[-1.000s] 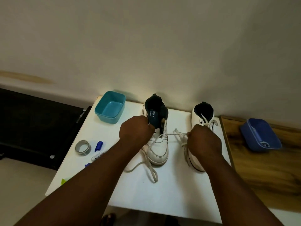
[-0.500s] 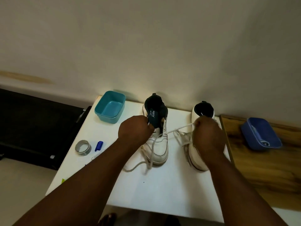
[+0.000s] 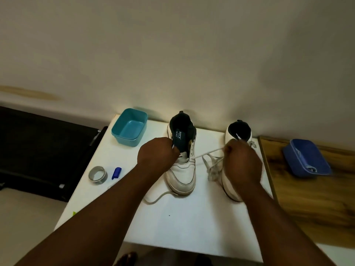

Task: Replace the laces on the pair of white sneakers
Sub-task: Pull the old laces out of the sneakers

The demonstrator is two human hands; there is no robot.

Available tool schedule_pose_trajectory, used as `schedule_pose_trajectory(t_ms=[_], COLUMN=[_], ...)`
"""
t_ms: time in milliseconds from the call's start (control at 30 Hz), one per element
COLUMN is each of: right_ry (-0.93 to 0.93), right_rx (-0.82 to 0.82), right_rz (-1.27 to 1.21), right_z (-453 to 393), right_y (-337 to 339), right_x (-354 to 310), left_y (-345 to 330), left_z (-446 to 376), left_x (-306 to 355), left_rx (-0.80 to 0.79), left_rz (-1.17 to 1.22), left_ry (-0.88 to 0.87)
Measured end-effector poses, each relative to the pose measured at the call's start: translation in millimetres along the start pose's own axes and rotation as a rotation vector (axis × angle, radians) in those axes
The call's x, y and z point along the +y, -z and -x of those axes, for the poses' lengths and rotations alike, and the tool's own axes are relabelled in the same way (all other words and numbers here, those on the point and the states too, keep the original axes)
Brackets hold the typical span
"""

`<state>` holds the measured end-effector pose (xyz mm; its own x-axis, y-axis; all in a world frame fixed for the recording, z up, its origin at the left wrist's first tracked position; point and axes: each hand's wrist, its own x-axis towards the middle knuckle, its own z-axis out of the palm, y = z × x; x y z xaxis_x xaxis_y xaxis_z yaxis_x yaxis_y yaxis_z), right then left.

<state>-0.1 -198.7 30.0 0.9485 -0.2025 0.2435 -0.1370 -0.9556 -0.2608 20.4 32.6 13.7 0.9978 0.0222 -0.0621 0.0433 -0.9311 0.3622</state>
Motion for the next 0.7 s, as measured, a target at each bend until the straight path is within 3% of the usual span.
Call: schedule_pose_trajectory(t_ms=[100,267,367,467,600,700], right_ry=[-0.156,0.272,0.358,0.279,-0.089,-0.019], right_rx=[0.123,-0.114,-0.221,-0.165,0.105,0.067], right_rz=[0.109,0.025,0.023,0.004,0.053,0.051], right_z=[-8,25,28,19,-6,2], right_y=[17,-16,-30,-19,16,13], right_x=[20,-35,-48,-32,11,4], left_y=[-2,-2,1,4,7,6], left_z=[0,-3,-1,-1,-3,-4], left_x=[2,4,2,0,1,0], left_rx=[-0.015,-0.016,-0.024,-0.04,-0.062,-0.076], left_rz=[0.009,0.009,0.014,0.017,0.006,0.027], left_ry=[0.002,-0.014,-0.013,-0.014,-0.01,0.006])
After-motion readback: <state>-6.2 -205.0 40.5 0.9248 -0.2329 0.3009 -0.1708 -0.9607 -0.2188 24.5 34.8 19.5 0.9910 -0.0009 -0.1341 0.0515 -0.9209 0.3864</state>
